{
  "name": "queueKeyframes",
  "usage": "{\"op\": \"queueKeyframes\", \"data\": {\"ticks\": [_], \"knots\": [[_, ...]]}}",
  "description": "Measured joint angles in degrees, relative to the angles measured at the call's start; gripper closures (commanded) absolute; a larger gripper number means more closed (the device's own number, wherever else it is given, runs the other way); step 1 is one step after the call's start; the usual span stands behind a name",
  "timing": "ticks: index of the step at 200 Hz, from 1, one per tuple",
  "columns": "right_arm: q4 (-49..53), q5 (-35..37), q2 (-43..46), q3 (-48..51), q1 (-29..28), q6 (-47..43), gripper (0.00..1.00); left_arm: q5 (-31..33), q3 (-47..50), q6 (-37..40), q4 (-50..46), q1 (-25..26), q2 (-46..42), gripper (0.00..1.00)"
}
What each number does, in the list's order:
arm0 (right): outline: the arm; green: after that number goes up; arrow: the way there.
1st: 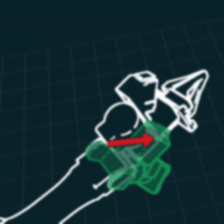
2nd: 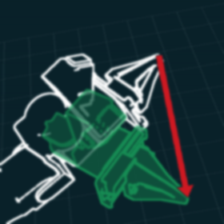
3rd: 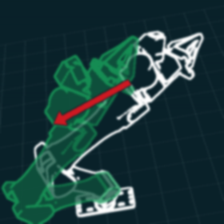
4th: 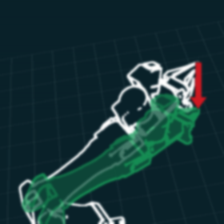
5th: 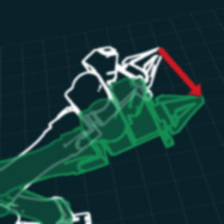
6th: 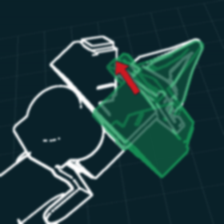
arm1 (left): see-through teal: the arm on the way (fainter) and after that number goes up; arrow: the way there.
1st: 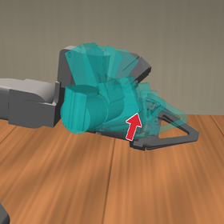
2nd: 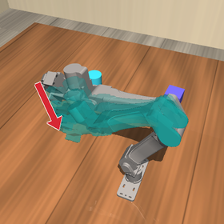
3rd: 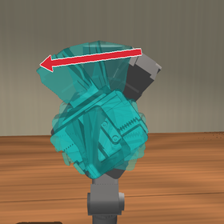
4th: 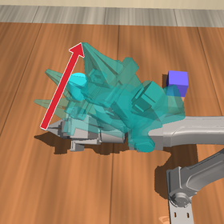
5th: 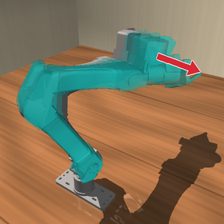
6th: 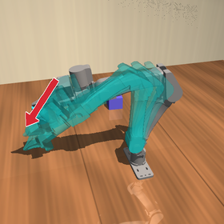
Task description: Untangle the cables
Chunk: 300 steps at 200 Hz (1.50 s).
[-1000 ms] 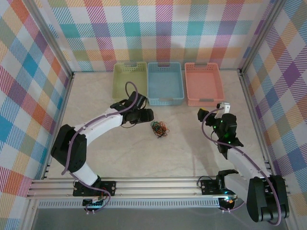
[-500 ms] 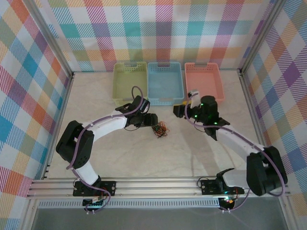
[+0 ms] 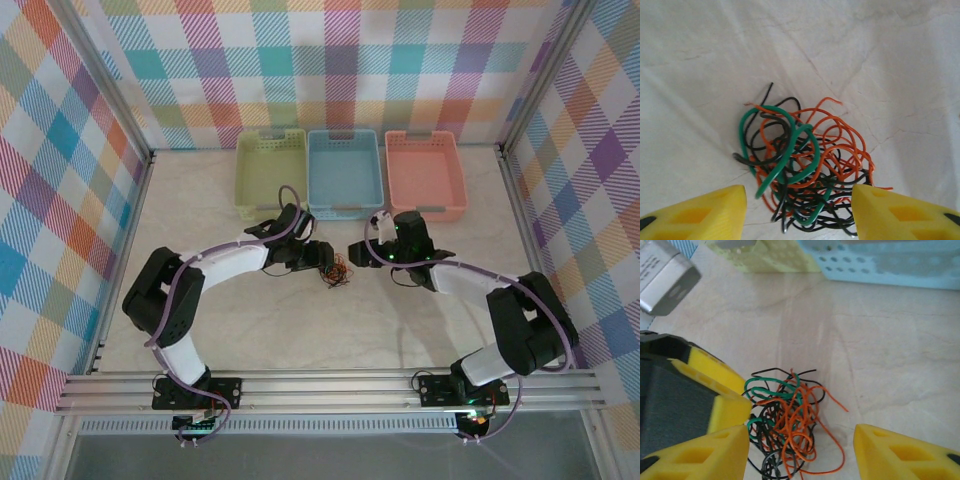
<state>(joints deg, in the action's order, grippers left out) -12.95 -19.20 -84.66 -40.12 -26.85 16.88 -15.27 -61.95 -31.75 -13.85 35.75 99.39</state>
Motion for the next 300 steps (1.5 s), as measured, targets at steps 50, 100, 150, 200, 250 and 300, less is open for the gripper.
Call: {"op": "queueKeyframes", "data": {"ticks": [50,100,150,200,250,300], "knots": [[0.83,-1.57,-2.86,-1.84,-0.76,-1.46,0.44,-2.97,0.28,-0.83,0.96,0.0,2.56,0.54],[2.08,-3.19,-5.33,-2.82,-0.96,-2.08,0.57,-3.3,0.59,-1.66,2.01,0.0,2.56,0.72],[2.75,-4.74,-6.43,-4.76,-2.01,-2.91,0.58,-3.23,0.74,-1.27,1.99,0.0,2.56,0.84],[5.14,-5.51,-9.4,-7.15,-2.54,-4.37,0.62,-3.19,0.74,-1.27,1.99,-0.07,2.56,0.87],[8.39,-5.09,-11.19,-9.38,-2.93,-5.66,0.67,-3.15,0.74,-1.29,1.99,-0.07,2.56,0.88],[10.71,-4.39,-11.76,-10.27,-3.41,-6.27,0.67,-3.15,0.74,-1.42,1.99,-0.07,2.56,0.88]]}}
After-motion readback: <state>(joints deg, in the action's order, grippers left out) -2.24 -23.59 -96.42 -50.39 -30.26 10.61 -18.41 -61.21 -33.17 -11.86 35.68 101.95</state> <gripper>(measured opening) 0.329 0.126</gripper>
